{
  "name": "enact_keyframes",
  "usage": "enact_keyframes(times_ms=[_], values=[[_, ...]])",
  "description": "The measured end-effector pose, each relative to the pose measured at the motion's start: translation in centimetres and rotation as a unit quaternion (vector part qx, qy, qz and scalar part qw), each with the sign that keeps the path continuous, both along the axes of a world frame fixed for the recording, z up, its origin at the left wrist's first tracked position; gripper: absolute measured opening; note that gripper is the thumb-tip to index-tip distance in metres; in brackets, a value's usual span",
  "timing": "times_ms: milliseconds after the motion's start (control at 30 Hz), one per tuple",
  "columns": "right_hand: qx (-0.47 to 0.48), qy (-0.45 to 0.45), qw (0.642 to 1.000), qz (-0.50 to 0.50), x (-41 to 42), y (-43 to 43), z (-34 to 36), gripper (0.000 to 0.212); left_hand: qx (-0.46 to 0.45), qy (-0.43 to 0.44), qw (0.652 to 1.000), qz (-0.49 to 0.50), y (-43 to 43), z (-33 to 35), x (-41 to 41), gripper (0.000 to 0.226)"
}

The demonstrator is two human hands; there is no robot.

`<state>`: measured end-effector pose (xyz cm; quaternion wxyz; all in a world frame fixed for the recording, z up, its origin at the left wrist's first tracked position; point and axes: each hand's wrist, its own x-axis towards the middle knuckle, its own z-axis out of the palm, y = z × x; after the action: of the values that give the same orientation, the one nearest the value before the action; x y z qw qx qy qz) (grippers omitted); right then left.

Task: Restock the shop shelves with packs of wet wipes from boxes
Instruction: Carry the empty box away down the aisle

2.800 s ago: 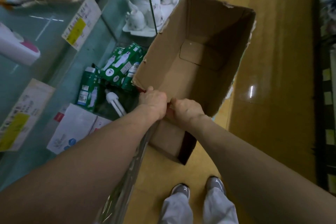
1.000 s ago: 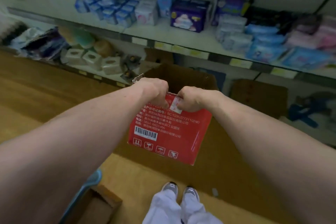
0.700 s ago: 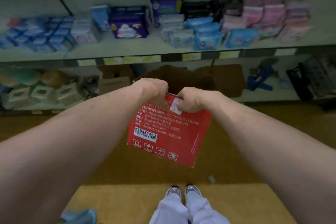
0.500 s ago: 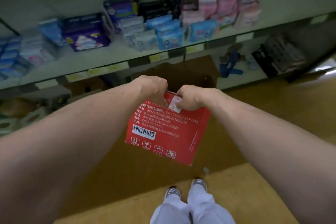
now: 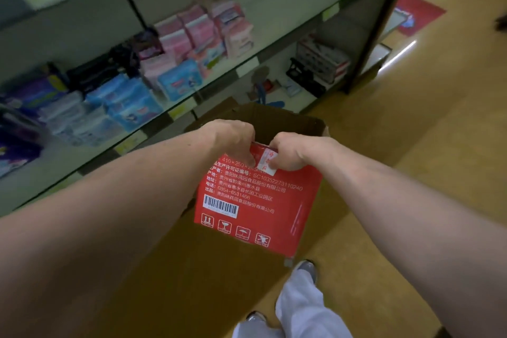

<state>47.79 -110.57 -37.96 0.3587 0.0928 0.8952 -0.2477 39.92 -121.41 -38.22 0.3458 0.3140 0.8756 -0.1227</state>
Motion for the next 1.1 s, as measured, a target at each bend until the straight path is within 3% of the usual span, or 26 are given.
enact_keyframes(times_ms=[667, 1100], values=[[-0.002, 0.011, 0.979, -0.202, 2.5, 29.3, -0.7, 0.026, 0.005, -0.007, 0.971, -0.238, 33.0, 0.2, -1.4, 0.026], [0.033, 0.006, 0.957, -0.29, -1.8, 48.8, 1.9, 0.026, 0.049, -0.017, 0.944, -0.325, 54.9, 1.8, -7.1, 0.017]])
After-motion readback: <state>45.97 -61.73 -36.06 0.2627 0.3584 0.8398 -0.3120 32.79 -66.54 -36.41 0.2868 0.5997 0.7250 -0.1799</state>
